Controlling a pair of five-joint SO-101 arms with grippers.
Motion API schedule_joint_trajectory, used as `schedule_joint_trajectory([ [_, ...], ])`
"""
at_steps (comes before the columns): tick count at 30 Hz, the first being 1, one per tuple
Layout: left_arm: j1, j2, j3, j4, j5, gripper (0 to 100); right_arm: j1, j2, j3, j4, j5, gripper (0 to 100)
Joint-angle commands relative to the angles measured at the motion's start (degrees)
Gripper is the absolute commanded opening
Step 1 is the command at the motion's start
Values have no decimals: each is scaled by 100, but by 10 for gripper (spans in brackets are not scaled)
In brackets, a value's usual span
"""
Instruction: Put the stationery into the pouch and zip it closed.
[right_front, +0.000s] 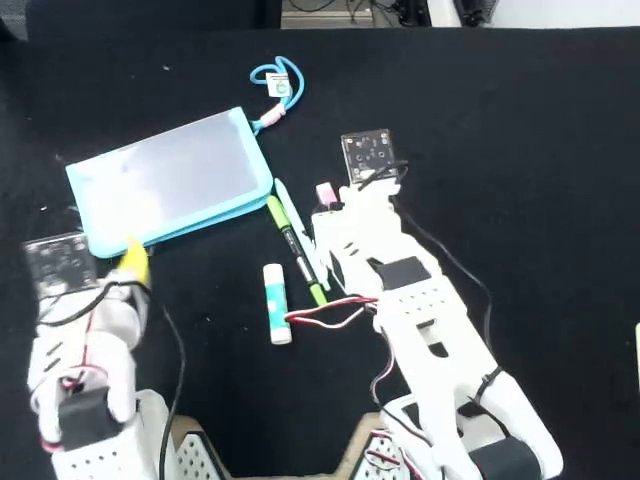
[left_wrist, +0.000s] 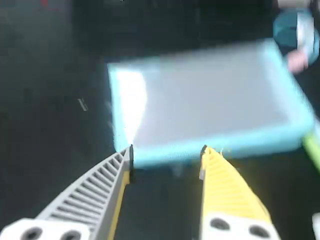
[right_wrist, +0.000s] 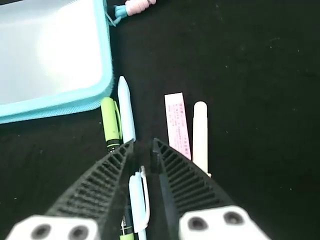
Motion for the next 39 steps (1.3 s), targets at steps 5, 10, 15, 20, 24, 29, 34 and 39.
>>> schedule_joint_trajectory([
  [5, -347, 273, -1578, -589, -79, 229, 70, 4, -40, -141, -53, 57],
  [10, -321, 1767, -2202, -545, -44, 229, 70, 4, -31, -141, -44, 57],
  [15, -321, 3798, -3116, -316, -79, 229, 70, 4, -31, -141, -35, 57],
  [20, -198, 5662, -4004, 264, -79, 229, 70, 4, -31, -141, -26, 57],
  [24, -66, 7015, -4426, 264, -44, 229, 70, 4, -31, -141, -26, 57],
  [29, 198, 8387, -4945, 299, 53, 230, 70, 4, -31, -141, -26, 57],
  [34, 541, 9486, -5385, 281, -431, 323, 70, 4, -31, -132, -26, 57],
  [39, 690, 10558, -6141, 255, -1398, 324, 70, 4, -31, -132, -26, 57],
])
